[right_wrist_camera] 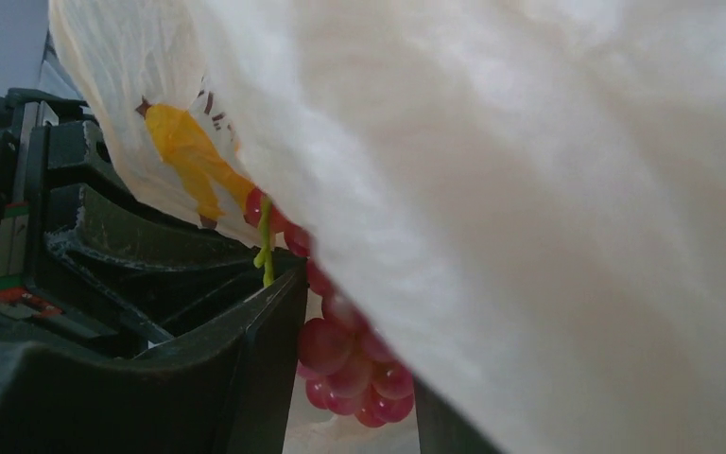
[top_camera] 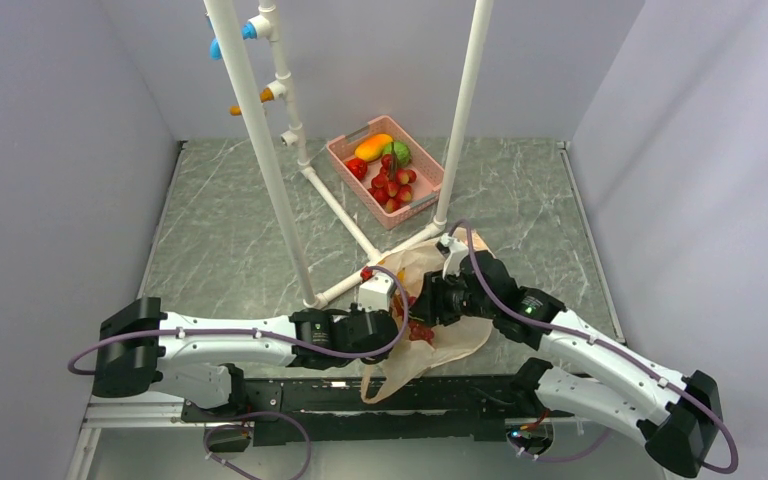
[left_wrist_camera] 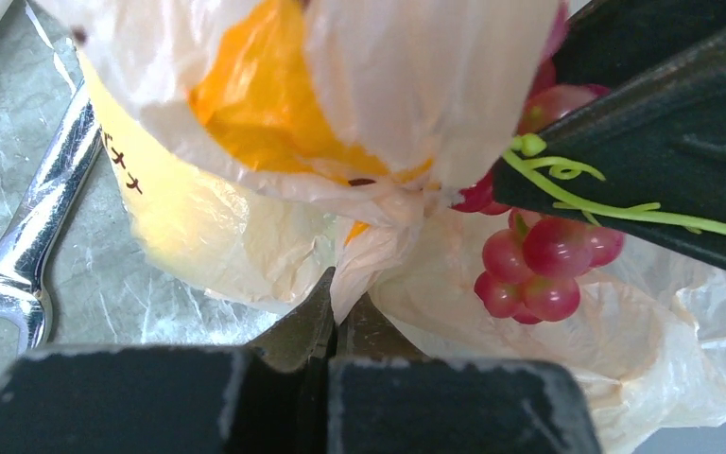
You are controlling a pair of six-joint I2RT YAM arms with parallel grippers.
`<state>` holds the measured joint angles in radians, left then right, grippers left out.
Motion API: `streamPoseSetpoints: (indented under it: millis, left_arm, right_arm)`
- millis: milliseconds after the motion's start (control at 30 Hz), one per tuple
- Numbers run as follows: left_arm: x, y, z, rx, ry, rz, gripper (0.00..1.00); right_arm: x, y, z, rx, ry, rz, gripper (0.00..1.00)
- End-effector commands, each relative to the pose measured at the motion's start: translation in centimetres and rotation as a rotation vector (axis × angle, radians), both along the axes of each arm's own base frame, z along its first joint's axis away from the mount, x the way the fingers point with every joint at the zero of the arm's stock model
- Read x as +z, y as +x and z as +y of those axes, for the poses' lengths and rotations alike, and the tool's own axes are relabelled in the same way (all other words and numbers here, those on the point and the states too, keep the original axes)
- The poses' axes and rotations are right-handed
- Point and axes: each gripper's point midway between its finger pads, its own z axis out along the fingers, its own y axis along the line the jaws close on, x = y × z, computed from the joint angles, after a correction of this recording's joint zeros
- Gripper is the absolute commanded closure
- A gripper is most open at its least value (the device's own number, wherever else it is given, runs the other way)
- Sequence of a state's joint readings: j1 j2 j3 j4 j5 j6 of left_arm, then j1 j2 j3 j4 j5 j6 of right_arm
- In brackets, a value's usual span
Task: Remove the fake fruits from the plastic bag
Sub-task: Adjust the fake fruit in the plastic bag.
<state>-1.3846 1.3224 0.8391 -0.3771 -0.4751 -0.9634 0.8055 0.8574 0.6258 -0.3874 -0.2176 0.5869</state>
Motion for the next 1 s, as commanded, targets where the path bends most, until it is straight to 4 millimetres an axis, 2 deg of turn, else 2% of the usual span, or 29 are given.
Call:
streamPoseSetpoints:
  millis: [0,67,200,367,467,533,567,600,633,833,933,967]
  left_arm:
    - [1.1,0.1,-0.6,0.006,-0.043,-0.014,1.00]
    - [1.1,0.1,-0.7,0.005,-0.044,-0.013,1.00]
    - [1.1,0.1,-0.8,0.001,-0.047,-0.012,1.00]
    - [1.0,0.1,-0.9,-0.001,-0.047,-0.011,1.00]
    - [0.9,0.0,-0.9,0.000,-0.037,-0.004,1.00]
    - [0.7,-0.1,-0.8,0.002,-0.036,0.000,1.00]
    - [0.7,-0.1,-0.7,0.005,-0.039,0.001,1.00]
    - [0.5,-0.1,-0.6,0.006,-0.040,0.001,1.00]
    - [0.4,-0.1,-0.5,0.010,-0.039,0.000,1.00]
    - [0.5,0.1,-0.7,0.007,-0.038,-0.006,1.00]
    - [0.4,0.0,-0.8,0.003,-0.025,-0.003,1.00]
    - [0.3,0.0,-0.8,0.002,-0.022,-0.002,1.00]
  right_arm:
    - [1.0,0.0,-0.4,-0.012,0.012,-0.029,0.50]
    - [1.0,0.1,-0.8,-0.025,-0.002,-0.032,0.46]
    - [0.4,-0.2,-1.3,-0.027,-0.022,-0.027,0.44]
    - [-2.3,0.3,-1.9,-0.039,-0.098,-0.028,0.43]
    - [-2.8,0.8,-3.5,-0.107,-0.189,-0.007,0.42]
    - [-2.7,1.1,-4.8,-0.194,-0.244,0.016,0.38]
    - [-2.7,1.2,-5.4,-0.243,-0.262,0.033,0.33]
    - [-2.6,1.0,-5.9,-0.273,-0.275,0.057,0.05]
    - [-2.3,0.9,-5.9,-0.284,-0.262,0.066,0.01]
    - [0.1,0.4,-5.3,-0.252,-0.146,0.005,0.02]
    - [1.3,0.1,-4.5,-0.204,-0.120,-0.001,0.16]
    - [1.6,0.1,-4.2,-0.195,-0.107,-0.011,0.25]
